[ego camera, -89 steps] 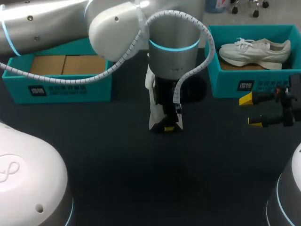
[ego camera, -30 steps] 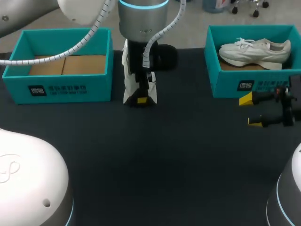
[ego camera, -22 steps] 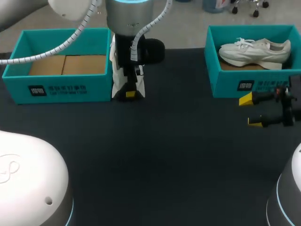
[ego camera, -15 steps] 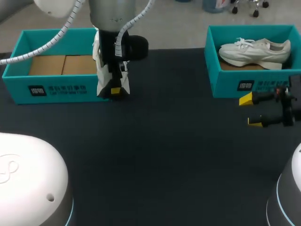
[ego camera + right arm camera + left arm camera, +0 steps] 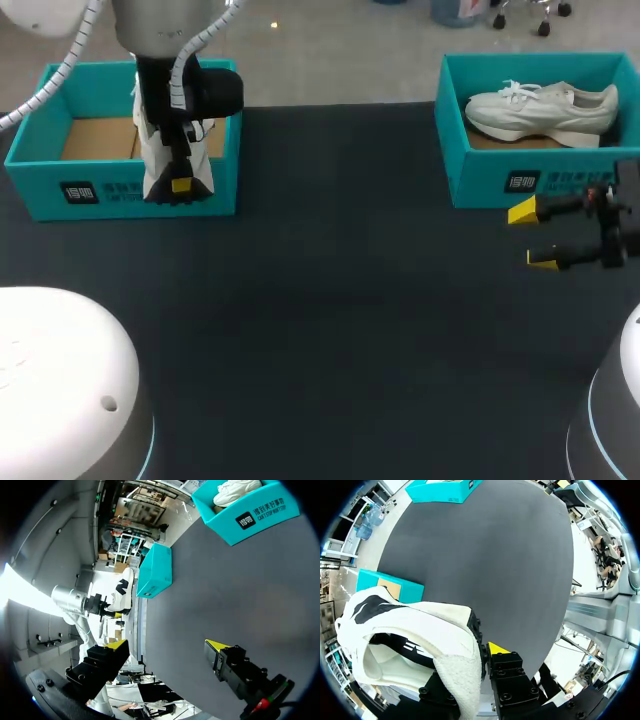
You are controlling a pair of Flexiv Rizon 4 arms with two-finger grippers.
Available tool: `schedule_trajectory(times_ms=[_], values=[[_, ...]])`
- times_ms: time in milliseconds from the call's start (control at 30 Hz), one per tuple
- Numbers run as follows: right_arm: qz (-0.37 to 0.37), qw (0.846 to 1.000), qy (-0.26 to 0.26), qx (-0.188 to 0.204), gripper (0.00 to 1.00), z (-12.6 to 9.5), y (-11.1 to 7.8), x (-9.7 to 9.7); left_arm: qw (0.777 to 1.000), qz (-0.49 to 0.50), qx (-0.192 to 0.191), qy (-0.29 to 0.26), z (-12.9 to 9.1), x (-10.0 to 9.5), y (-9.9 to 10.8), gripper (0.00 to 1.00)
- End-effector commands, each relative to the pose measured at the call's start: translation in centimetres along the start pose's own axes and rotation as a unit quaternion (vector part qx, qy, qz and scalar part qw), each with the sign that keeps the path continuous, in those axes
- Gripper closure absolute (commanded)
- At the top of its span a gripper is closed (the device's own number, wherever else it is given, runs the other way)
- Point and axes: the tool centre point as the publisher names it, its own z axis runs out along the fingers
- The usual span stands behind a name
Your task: Take the shoe out of the shoebox, open the shoe tongue, remove and reinsert the insole, then place the shoe into the shoebox
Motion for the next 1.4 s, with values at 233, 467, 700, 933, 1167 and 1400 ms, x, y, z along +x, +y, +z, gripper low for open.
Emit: schedule_trajectory(times_ms=[233, 467, 700, 933, 1167, 1400], values=[[0.0, 1.0, -0.001, -0.001, 0.0, 0.0, -0.1, 0.0, 0.999, 0.003, 0.043, 0.01, -0.7, -3.2, 6.6, 1.0], [0.0, 1.0, -0.001, -0.001, 0.0, 0.0, -0.1, 0.0, 0.997, 0.02, 0.065, 0.028, -1.2, -6.0, 10.1, 1.0], [0.0, 1.0, -0.001, -0.001, 0.0, 0.0, -0.1, 0.0, 0.998, -0.003, 0.056, 0.026, -0.4, -9.1, 13.3, 1.0], [0.0, 1.0, -0.001, -0.001, 0.0, 0.0, -0.1, 0.0, 0.999, -0.006, 0.046, 0.016, 0.4, -11.5, 15.6, 1.0], [0.0, 1.0, -0.001, -0.001, 0.0, 0.0, -0.1, 0.0, 0.999, -0.011, 0.045, 0.015, 0.7, -14.0, 17.9, 1.0], [0.0, 1.0, -0.001, -0.001, 0.0, 0.0, -0.1, 0.0, 0.999, -0.022, 0.045, 0.019, 0.5, -15.3, 18.6, 1.0]])
